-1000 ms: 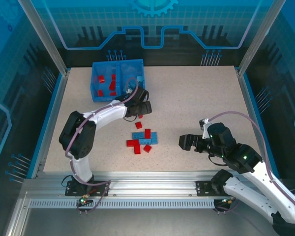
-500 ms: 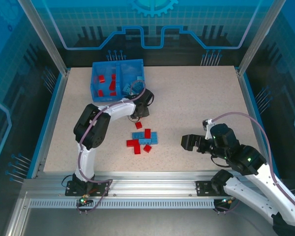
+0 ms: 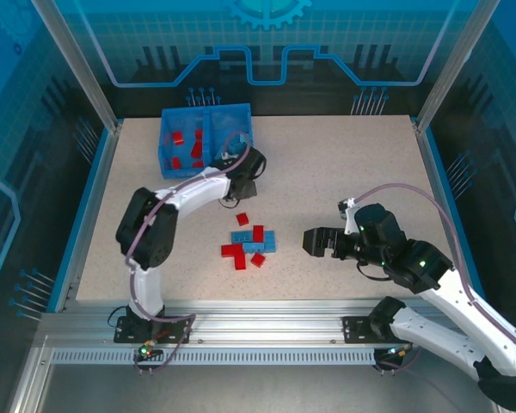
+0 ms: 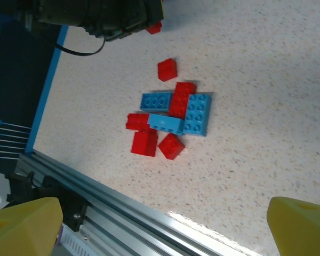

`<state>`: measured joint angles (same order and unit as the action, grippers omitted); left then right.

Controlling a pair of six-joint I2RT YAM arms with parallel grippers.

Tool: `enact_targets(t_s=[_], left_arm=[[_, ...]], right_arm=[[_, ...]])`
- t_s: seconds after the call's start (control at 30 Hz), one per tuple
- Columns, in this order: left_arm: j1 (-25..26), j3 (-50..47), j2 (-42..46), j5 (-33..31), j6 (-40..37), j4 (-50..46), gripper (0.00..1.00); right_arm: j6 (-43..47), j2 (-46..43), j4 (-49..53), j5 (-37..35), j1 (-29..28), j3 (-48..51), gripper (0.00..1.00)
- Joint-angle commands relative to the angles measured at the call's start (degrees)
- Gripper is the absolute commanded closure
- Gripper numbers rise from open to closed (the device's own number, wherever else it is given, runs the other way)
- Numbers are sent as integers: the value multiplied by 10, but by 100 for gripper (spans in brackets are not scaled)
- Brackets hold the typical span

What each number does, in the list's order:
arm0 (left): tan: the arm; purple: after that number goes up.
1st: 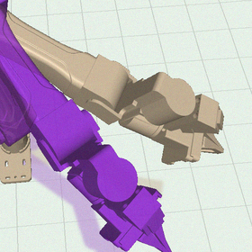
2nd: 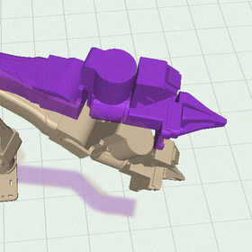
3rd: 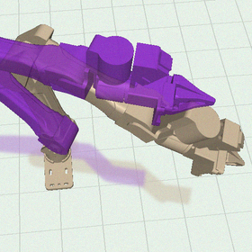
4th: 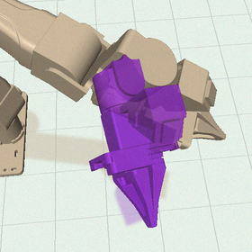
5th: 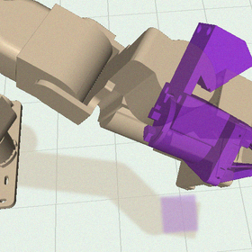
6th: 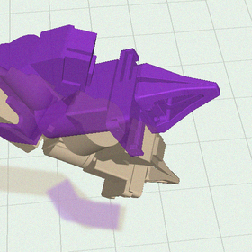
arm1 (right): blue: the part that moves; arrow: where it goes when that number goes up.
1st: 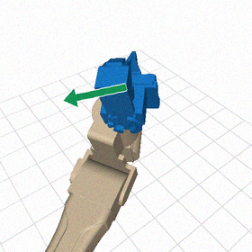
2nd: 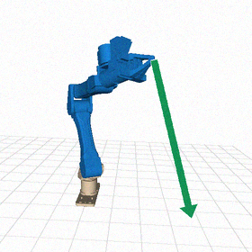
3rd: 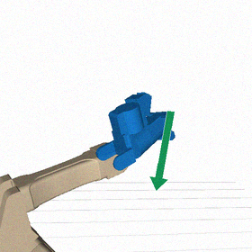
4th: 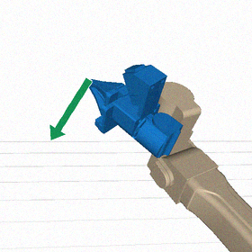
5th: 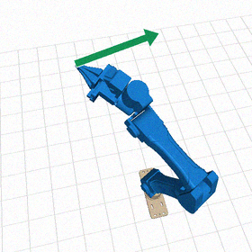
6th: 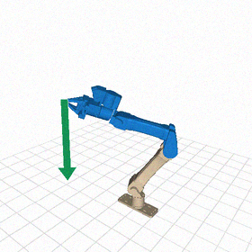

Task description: Sort the legos into containers by color

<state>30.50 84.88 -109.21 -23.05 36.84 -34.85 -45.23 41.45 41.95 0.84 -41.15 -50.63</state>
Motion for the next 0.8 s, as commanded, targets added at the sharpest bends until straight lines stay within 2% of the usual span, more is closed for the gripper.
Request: enact_targets(t_s=[0.0, 0.1, 0.2, 0.37, 0.5, 0.67, 0.77], left_arm=[[-28, 41, 78, -56, -36, -20, 83], [-74, 56, 97, -60, -51, -4, 83], [-131, 87, 73, -54, -52, -1, 84], [-212, 201, -45, -14, -48, -36, 85], [-247, 320, -157, 14, -48, -89, 84], [-268, 432, -259, 35, -44, -142, 76], [-278, 447, -279, 58, -30, -151, 63]], right_arm=[[0, 3, -21, -9, -12, -25, 0], [-2, 11, -24, -12, -15, -27, 0], [-5, 18, -27, -10, -19, -28, 0], [-9, 26, -23, -16, -33, -39, 0], [-16, 20, -13, -37, -51, -43, 0], [-29, 11, -7, -60, -74, -39, 0], [-33, 9, -6, -69, -84, -38, 0]])
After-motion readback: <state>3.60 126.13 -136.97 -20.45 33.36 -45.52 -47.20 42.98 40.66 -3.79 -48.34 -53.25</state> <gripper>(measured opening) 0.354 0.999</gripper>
